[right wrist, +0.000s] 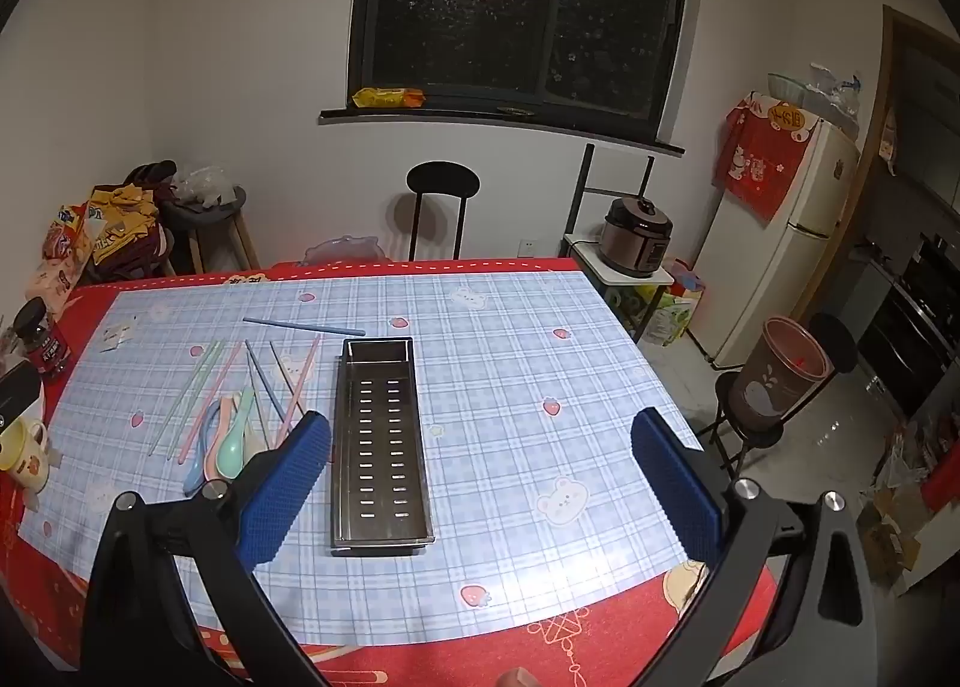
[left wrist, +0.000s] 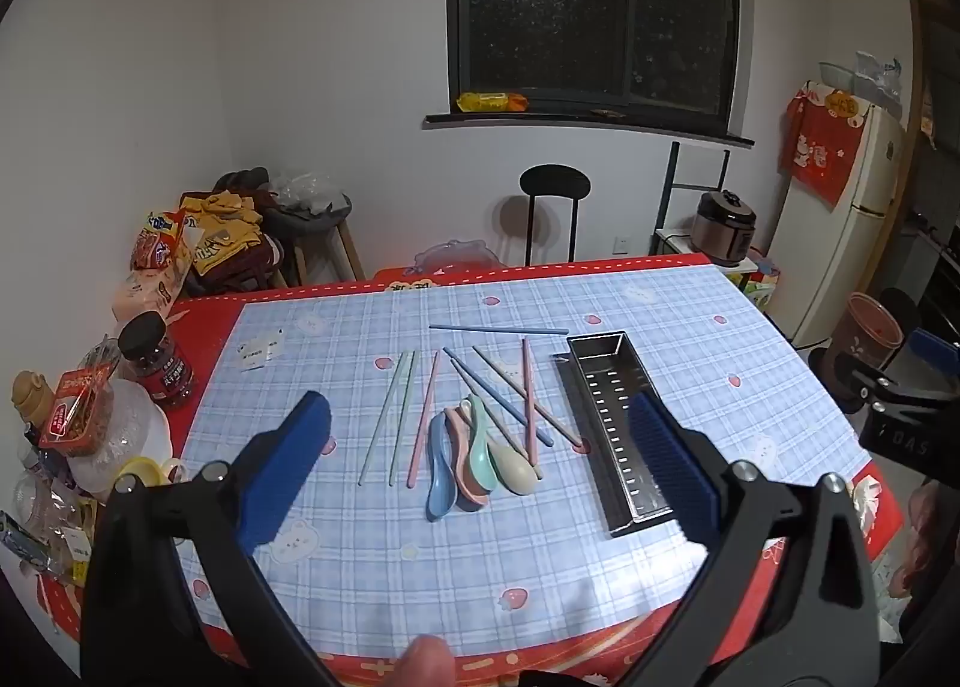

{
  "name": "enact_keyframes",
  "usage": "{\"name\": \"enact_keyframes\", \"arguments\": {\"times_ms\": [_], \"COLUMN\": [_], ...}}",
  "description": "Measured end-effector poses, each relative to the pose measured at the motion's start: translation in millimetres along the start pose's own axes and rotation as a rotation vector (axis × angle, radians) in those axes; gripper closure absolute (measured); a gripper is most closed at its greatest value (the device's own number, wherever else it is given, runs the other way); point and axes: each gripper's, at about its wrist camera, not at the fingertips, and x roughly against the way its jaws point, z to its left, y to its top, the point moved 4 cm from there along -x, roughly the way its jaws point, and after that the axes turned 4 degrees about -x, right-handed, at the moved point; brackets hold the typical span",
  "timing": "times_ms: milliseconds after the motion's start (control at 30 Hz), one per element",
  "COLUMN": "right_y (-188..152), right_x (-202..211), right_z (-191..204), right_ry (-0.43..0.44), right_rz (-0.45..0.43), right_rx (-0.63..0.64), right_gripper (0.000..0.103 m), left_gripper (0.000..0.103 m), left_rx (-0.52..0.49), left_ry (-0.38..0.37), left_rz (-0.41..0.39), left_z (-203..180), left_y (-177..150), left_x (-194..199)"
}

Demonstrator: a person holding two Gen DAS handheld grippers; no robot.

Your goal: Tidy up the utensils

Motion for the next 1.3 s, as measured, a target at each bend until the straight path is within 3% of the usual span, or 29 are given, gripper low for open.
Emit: {"name": "enact_keyframes", "arguments": {"times_ms": [1300], "right_y": [3], "right_x": [-1], "right_z": [-3], "right_ry": [0.003], "right_rz": [-0.002], "right_rx": [-0.005], "right_gripper": [0.005], "left_gripper": [0.005], "left_rx": [-0.003], "left_ry": [0.002], "left_rz": [-0.011], "left_z": [-3], "left_y": [-4], "left_x": [10]}}
